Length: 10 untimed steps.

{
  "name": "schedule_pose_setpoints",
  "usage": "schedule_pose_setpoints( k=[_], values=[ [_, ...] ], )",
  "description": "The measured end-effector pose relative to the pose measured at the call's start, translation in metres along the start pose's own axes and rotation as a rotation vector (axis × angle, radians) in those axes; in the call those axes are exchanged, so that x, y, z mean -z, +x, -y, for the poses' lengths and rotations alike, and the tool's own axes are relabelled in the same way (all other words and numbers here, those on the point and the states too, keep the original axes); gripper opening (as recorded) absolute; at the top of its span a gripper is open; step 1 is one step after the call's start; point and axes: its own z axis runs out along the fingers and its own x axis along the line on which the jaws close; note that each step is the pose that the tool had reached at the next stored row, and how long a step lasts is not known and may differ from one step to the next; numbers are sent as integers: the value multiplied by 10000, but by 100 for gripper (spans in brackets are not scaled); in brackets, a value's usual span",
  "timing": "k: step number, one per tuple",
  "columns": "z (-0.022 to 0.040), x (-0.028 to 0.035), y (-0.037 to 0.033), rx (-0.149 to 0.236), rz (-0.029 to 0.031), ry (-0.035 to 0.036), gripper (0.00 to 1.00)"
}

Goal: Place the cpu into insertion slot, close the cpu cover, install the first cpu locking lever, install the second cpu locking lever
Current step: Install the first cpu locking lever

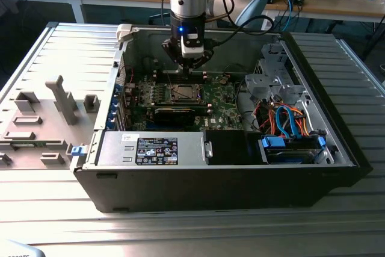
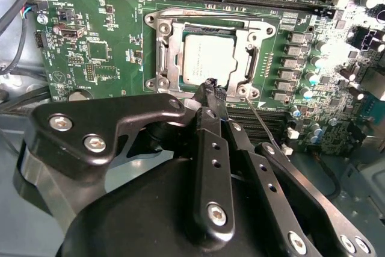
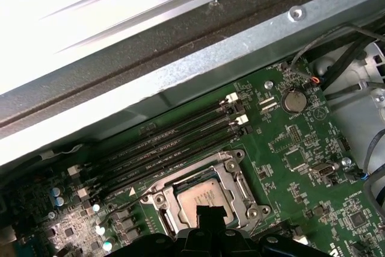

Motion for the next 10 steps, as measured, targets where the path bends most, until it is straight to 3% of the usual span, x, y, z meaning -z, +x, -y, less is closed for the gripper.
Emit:
schedule_pose_setpoints(
  k=[10],
  values=[
    [0,0,0,140,-3,-5,11]
  ],
)
